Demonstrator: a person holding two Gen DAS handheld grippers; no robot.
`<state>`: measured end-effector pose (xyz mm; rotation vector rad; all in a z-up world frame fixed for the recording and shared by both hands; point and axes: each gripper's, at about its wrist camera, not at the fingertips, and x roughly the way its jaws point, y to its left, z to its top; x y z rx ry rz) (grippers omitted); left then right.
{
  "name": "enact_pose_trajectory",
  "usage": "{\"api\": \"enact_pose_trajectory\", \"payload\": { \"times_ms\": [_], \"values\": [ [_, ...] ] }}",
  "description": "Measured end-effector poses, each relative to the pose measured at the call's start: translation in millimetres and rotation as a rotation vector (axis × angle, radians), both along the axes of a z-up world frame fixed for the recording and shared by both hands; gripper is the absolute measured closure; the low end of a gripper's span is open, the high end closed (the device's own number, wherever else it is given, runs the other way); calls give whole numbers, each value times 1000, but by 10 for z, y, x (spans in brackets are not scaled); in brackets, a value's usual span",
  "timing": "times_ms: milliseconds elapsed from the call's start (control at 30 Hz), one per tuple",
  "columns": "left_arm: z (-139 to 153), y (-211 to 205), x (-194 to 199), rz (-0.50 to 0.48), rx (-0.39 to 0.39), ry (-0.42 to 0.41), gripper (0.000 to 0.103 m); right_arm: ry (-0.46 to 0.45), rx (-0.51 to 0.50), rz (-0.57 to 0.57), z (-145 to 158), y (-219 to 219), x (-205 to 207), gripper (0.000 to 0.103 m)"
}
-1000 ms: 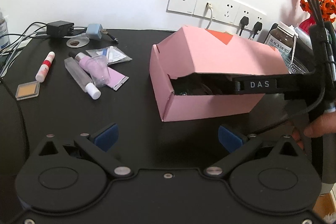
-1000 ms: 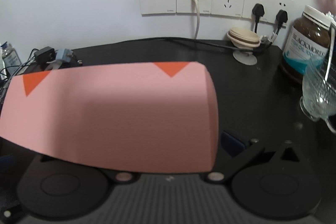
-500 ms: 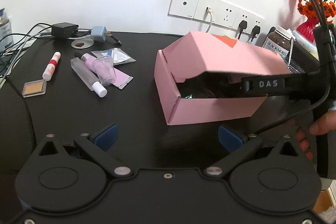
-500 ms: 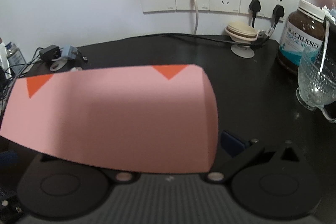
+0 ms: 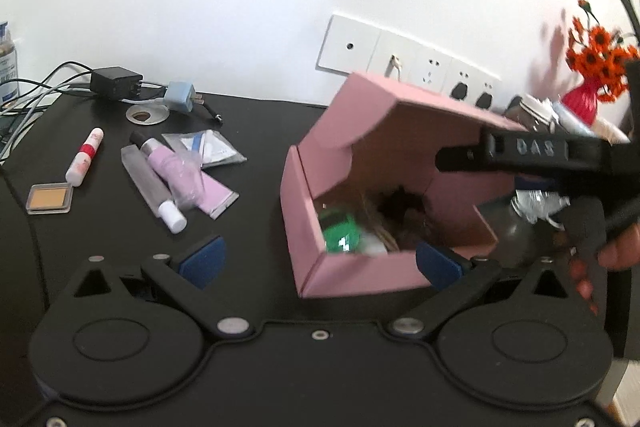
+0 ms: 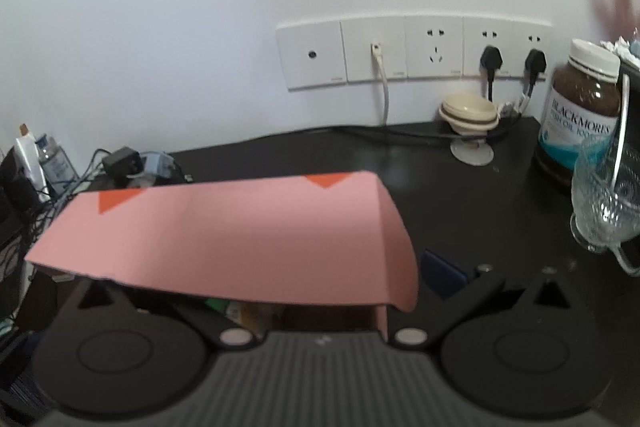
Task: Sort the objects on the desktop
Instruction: 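Push the lid back until it stands fully open with the right gripper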
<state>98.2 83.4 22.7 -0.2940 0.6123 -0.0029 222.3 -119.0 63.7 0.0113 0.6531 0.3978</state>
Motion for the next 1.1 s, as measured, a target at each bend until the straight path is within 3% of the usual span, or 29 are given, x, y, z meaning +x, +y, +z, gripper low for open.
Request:
{"api": "enact_pose_trajectory", "payload": {
  "times_ms": [467, 1100],
  "values": [
    [-209, 131, 282, 80, -7, 101, 0, -15, -6, 14, 2, -24, 86, 1],
    [-200, 101, 298, 79, 25, 98, 0, -74, 10, -13, 177, 96, 522, 1]
  ]
}}
